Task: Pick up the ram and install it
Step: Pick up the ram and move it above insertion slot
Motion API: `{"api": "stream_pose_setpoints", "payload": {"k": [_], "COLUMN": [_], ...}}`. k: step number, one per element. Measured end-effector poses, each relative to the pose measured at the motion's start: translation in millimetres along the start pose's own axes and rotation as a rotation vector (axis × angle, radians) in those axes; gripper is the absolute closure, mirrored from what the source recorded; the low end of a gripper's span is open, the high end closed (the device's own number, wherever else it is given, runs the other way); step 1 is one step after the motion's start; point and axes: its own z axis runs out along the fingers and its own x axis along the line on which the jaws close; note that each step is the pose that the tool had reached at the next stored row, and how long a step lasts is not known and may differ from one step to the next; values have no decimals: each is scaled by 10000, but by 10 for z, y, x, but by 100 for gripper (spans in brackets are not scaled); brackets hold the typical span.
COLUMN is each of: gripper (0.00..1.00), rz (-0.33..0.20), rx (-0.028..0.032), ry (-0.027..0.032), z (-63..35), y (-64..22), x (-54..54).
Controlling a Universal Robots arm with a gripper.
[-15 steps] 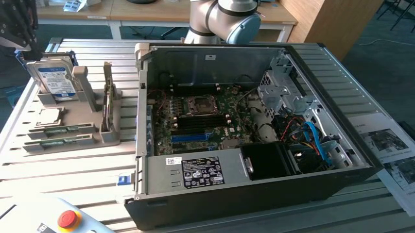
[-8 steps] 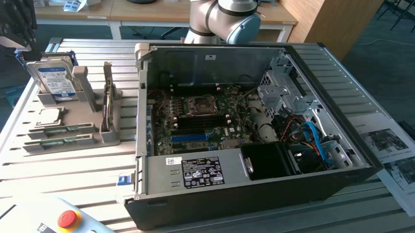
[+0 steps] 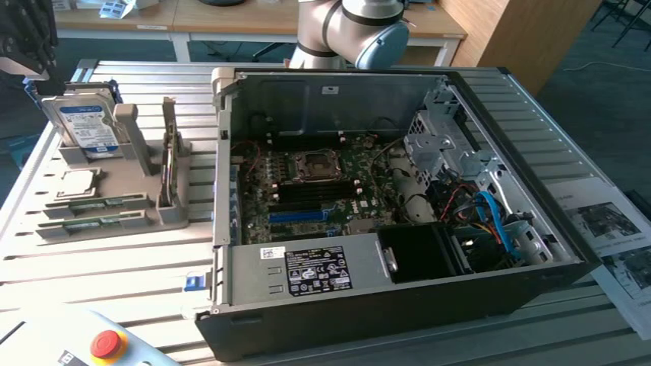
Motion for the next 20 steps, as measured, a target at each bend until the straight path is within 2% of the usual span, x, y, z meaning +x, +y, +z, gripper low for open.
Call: {"api": "stream_pose_setpoints", "payload": {"k": [7,20], "gripper": [90,90], "rz": [1,2], "rx": [0,-1], "ry": [27,39], "z": [50,176], "y": [-3,-8], "x": [1,4]}}
